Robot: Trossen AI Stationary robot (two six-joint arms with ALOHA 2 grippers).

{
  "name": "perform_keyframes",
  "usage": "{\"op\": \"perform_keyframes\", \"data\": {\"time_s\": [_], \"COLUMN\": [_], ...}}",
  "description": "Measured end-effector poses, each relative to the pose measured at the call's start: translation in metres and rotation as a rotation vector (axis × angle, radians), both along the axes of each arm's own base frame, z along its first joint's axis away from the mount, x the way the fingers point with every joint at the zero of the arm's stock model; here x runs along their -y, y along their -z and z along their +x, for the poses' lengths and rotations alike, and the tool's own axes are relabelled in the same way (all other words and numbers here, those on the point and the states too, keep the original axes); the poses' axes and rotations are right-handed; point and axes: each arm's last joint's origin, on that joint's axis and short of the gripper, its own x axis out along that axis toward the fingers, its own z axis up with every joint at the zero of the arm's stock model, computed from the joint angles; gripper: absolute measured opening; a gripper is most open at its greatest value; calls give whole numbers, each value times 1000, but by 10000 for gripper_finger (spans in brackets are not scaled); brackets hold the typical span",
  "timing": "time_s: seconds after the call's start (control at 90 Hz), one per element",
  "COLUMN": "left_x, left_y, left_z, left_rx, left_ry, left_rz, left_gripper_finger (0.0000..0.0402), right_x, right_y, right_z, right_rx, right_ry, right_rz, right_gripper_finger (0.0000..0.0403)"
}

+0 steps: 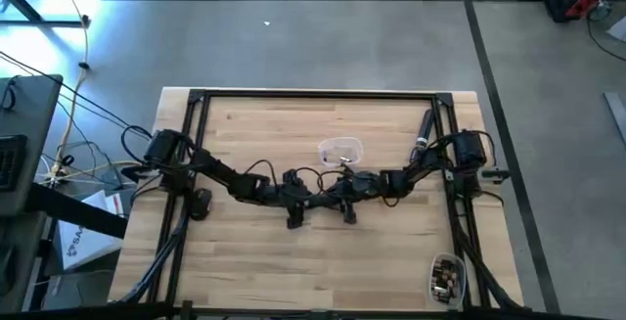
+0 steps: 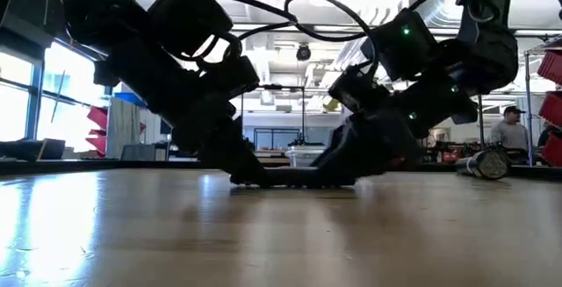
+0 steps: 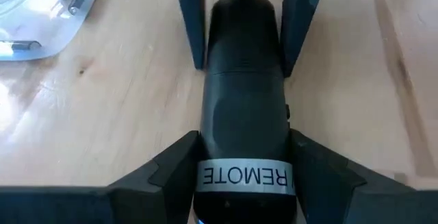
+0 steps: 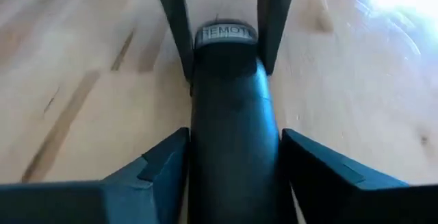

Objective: Insert battery
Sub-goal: Close the remote using its cover

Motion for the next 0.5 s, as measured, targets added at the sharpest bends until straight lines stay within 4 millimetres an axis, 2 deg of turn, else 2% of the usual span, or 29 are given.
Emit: {"op": "perform_keyframes", "data": {"time_s": [0.189, 0.344, 0.5], "left_x": [0, 0, 1], "left_y": [0, 0, 0], "left_z": [0, 0, 0], "left_rx": [-1, -5, -5], "left_ry": [-12, 1, -1], "left_rz": [-15, -27, -27], "left_gripper_finger": [182, 182, 182], "right_x": [1, 2, 4], "right_y": [-34, -68, -89], "right_z": [-9, -26, -43], "right_rx": [-23, -52, -88], "right_ry": [0, 0, 12], "right_rz": [-2, -5, -15], "right_gripper_finger": [272, 276, 272]}}
